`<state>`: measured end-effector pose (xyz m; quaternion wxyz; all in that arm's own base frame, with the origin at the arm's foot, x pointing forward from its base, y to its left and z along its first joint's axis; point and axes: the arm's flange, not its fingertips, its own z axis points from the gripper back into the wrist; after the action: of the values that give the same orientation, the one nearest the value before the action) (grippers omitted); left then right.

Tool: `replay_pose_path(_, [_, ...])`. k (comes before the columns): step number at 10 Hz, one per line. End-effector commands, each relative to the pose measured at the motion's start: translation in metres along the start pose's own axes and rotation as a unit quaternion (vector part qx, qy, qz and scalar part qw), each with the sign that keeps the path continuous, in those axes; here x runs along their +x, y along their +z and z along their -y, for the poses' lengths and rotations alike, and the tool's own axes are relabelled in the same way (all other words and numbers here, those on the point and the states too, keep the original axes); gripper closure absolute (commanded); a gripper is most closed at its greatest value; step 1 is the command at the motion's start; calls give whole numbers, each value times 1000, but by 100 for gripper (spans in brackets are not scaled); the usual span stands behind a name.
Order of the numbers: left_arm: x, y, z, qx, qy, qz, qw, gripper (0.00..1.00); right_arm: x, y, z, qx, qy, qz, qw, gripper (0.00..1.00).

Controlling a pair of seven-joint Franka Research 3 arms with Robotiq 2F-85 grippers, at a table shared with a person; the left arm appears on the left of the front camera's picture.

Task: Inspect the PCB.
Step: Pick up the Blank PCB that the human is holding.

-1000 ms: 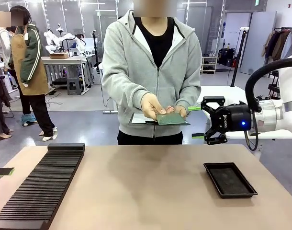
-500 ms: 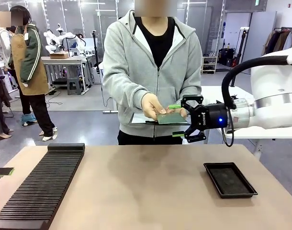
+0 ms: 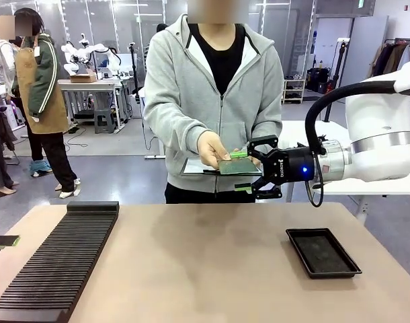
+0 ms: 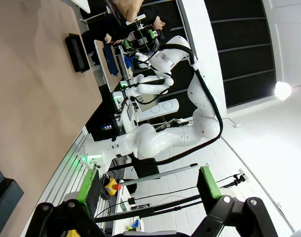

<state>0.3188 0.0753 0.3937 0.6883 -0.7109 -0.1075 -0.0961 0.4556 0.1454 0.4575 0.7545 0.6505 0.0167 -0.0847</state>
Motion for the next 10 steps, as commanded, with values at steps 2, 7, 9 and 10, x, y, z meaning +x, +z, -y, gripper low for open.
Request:
replay_pose_path(2, [1, 1, 0, 1, -1, -2, 1000, 0, -1, 2, -1, 5, 0, -23, 1000, 35])
replay_pose_path(7, [1, 1, 0, 1, -1, -2, 1000, 0, -2, 7, -1, 23, -2, -28, 999, 96])
replay_pose_path(9, [1, 1, 0, 1, -1, -2, 1000, 0, -1, 8, -2, 22, -1, -28, 999, 100])
replay_pose_path(10, [1, 1, 0, 1, -1, -2, 1000, 0, -1, 8, -4, 25, 0, -28, 999, 100])
